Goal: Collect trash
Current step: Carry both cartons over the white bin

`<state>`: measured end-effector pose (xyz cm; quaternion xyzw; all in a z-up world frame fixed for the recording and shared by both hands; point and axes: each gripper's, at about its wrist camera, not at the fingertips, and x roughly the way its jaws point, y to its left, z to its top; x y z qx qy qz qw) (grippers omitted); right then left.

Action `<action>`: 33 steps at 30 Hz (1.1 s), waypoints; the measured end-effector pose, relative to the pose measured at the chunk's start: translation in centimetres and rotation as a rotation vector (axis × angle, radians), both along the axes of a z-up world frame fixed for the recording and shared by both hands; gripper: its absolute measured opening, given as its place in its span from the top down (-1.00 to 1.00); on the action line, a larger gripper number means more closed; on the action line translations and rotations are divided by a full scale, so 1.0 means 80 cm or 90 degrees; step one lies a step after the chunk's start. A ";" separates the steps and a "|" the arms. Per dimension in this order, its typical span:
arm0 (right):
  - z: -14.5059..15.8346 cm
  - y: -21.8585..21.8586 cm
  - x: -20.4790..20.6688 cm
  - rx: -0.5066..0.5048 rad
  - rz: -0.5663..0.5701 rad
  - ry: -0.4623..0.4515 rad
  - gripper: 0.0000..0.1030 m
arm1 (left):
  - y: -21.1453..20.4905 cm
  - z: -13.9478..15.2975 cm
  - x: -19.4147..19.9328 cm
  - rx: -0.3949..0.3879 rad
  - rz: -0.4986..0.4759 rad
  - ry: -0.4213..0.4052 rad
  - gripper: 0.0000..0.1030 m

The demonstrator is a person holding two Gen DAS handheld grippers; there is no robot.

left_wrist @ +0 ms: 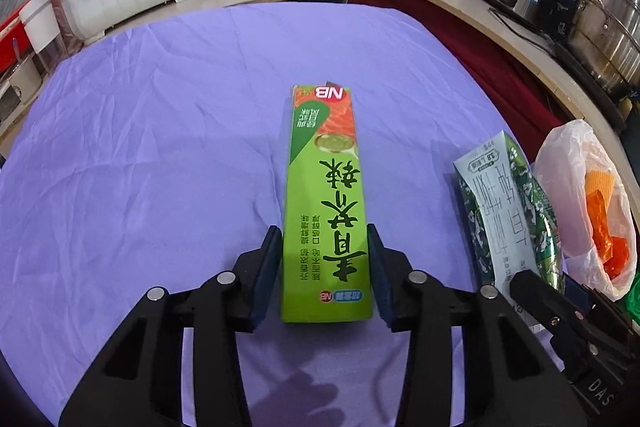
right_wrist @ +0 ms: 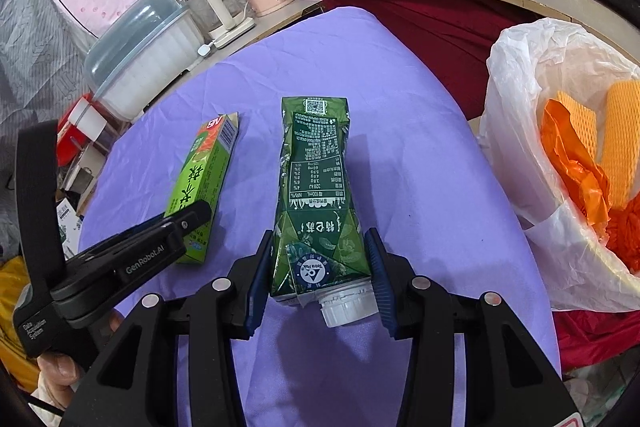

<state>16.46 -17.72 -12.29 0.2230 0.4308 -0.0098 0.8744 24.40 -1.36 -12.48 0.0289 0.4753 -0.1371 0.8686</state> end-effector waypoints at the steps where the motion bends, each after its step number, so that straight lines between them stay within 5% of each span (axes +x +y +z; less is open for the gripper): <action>1: 0.000 -0.001 -0.002 0.001 -0.001 -0.001 0.16 | 0.000 0.000 -0.002 0.001 0.001 -0.001 0.23; 19: 0.040 -0.022 -0.048 0.027 -0.016 -0.059 0.16 | -0.044 0.050 -0.073 0.007 -0.033 -0.027 0.26; 33: 0.073 -0.091 -0.113 0.030 -0.093 -0.105 0.16 | -0.108 0.099 -0.127 -0.014 -0.102 -0.065 0.26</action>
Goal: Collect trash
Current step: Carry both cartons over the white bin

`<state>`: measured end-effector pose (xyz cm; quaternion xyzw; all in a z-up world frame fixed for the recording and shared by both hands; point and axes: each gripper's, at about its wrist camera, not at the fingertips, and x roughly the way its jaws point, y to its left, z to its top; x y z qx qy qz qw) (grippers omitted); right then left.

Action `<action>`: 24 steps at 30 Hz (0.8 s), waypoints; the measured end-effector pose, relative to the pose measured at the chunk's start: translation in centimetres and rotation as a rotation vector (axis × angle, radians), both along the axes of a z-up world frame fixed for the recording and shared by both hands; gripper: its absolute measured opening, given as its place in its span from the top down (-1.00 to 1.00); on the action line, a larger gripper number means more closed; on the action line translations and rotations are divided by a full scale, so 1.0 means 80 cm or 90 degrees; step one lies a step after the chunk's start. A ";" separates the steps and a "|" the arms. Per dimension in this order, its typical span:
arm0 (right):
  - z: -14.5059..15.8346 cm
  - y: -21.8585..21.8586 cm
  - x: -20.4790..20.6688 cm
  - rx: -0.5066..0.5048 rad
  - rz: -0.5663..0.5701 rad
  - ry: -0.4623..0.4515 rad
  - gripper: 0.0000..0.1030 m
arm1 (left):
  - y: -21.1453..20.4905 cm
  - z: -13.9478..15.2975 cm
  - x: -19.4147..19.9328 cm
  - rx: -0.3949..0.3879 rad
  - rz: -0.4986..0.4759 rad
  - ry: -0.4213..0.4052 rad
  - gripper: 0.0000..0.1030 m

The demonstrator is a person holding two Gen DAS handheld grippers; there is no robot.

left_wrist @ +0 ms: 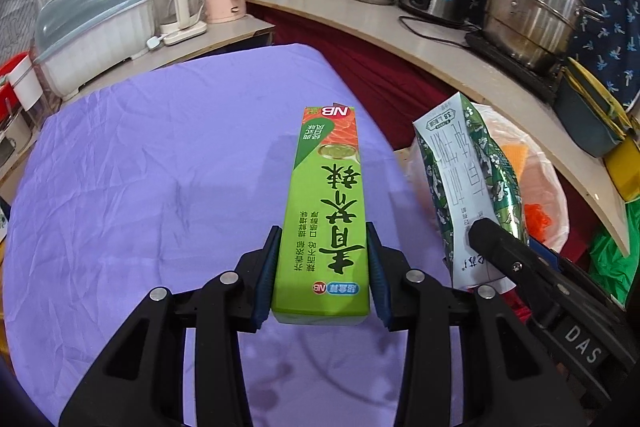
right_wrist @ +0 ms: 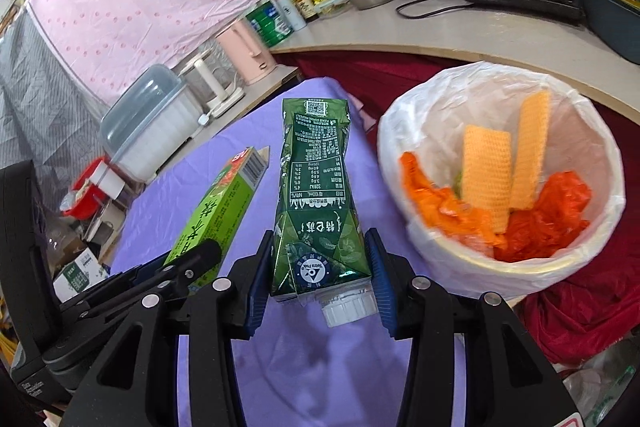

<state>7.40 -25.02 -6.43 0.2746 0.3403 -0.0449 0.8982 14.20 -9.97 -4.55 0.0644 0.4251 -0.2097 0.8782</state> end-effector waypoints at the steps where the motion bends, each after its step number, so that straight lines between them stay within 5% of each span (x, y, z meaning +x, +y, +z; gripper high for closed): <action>1: 0.001 -0.008 -0.005 0.001 -0.008 -0.001 0.16 | -0.006 0.003 -0.004 -0.001 -0.007 -0.002 0.26; 15: -0.002 -0.127 -0.083 0.021 -0.143 -0.010 0.16 | -0.139 0.025 -0.056 -0.010 -0.156 -0.003 0.26; 24: -0.014 -0.172 -0.096 0.026 -0.175 0.003 0.16 | -0.198 0.009 -0.058 0.008 -0.179 0.014 0.25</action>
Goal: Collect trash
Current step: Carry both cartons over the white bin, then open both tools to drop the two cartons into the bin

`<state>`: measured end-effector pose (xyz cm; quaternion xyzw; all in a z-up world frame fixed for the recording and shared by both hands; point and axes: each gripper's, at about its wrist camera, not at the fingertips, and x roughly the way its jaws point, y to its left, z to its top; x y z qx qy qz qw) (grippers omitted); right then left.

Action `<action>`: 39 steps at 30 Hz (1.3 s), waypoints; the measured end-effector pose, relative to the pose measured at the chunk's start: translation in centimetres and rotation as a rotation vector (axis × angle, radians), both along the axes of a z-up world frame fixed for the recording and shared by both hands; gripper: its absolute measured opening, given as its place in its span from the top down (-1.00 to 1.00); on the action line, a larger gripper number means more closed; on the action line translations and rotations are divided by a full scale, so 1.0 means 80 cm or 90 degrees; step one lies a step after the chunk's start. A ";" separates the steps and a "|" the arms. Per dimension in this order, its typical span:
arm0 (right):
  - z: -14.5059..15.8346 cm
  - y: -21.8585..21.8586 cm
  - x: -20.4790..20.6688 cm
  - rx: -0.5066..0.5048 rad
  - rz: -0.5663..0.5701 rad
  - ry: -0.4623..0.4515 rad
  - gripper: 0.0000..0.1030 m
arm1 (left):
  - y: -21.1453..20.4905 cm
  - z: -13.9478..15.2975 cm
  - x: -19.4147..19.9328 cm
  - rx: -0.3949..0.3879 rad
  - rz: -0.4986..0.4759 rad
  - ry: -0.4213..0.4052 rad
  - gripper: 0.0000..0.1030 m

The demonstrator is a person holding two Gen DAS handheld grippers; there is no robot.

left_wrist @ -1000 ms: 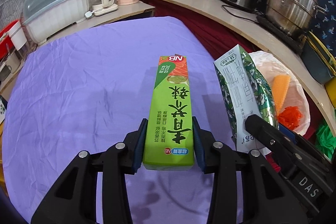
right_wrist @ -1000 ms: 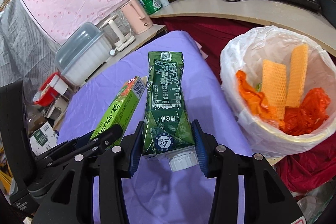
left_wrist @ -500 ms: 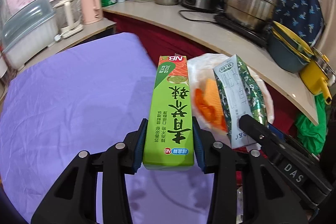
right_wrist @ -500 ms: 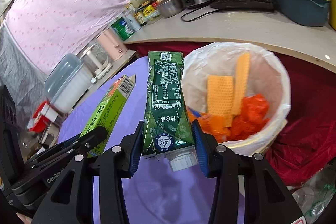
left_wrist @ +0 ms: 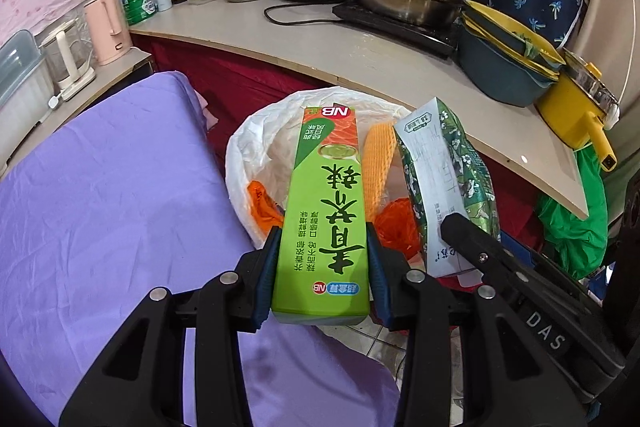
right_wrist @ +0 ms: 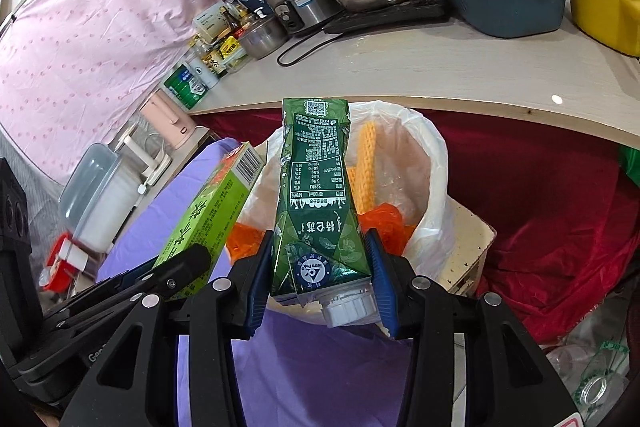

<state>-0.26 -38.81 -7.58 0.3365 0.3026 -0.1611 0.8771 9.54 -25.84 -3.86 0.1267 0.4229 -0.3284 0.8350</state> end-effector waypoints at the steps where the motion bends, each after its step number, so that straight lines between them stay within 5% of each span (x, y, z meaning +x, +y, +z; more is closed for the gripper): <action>1: -0.001 -0.002 0.001 0.000 -0.001 0.002 0.16 | -0.003 -0.001 0.002 -0.001 0.000 0.003 0.25; 24: -0.016 -0.005 0.049 -0.005 0.011 0.031 0.15 | -0.013 -0.006 0.042 0.010 0.038 -0.008 0.25; 39: 0.010 0.011 0.047 -0.036 0.011 0.017 0.13 | 0.030 0.006 0.047 -0.005 0.094 -0.022 -0.23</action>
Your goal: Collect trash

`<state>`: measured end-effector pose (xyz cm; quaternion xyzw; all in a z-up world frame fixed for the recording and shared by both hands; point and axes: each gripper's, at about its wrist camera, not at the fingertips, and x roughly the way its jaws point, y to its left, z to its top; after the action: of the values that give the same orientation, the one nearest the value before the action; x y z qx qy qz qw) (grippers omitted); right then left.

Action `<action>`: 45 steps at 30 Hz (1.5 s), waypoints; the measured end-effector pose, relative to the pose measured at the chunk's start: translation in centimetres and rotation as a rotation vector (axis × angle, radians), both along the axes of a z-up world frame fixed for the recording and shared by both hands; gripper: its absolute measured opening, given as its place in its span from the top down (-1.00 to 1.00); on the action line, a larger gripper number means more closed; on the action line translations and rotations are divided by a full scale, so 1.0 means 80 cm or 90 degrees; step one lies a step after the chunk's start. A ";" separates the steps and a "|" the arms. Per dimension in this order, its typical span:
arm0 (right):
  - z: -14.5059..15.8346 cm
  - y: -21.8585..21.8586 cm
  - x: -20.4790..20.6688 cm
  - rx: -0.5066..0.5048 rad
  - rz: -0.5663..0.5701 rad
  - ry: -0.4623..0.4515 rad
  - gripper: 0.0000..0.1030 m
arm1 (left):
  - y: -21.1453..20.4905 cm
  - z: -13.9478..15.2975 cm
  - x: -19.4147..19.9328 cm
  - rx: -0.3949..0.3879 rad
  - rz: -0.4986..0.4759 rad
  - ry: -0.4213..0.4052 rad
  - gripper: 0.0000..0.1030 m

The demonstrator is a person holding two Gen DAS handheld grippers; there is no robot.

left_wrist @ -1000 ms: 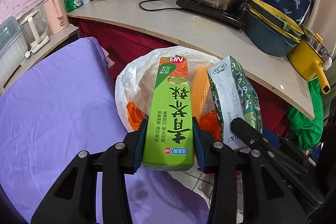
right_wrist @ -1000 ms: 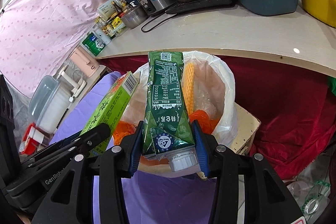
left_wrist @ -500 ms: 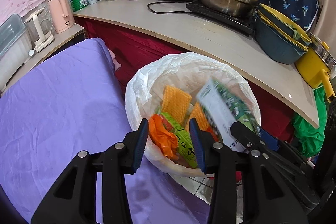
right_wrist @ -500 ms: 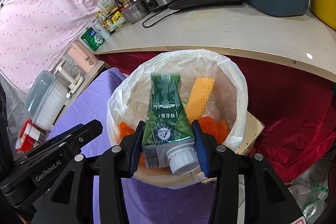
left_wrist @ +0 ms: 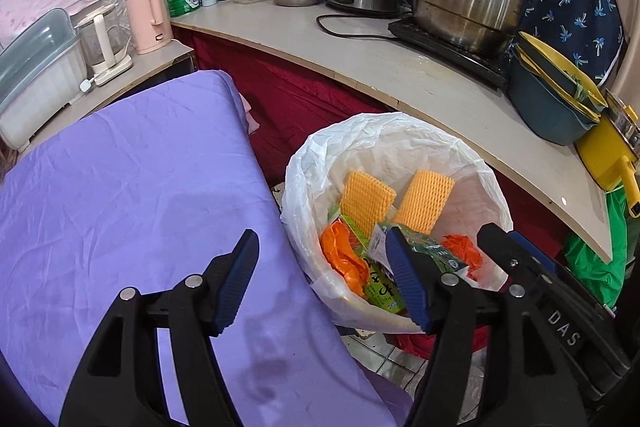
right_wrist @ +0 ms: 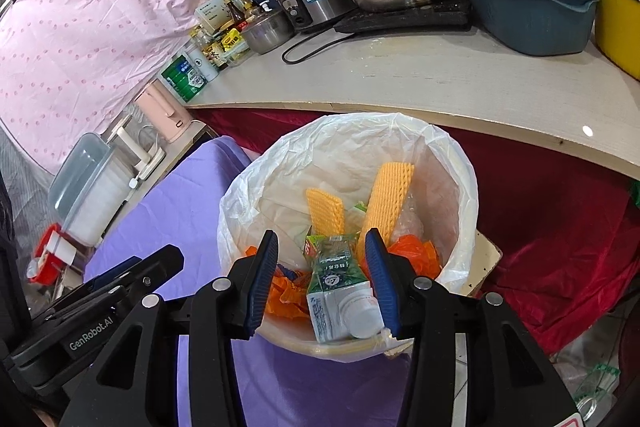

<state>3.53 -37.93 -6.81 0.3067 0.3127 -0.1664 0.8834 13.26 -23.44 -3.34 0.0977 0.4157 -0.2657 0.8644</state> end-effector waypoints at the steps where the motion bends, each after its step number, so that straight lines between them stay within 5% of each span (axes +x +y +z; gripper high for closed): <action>1: 0.002 0.001 -0.002 0.000 0.000 -0.001 0.11 | 0.002 0.001 -0.002 0.001 0.001 -0.001 -0.25; 20: 0.036 0.041 -0.041 -0.077 0.004 0.026 -0.59 | 0.047 0.013 -0.041 0.031 0.029 -0.046 -0.61; 45: 0.042 0.098 -0.059 -0.160 0.048 0.062 -0.77 | 0.102 0.007 -0.071 0.061 0.092 -0.063 -0.80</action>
<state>-1.15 -30.11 -3.47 0.1734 0.3432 -0.1855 0.9043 7.59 -15.29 -2.76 0.1215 0.3908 -0.1778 0.8950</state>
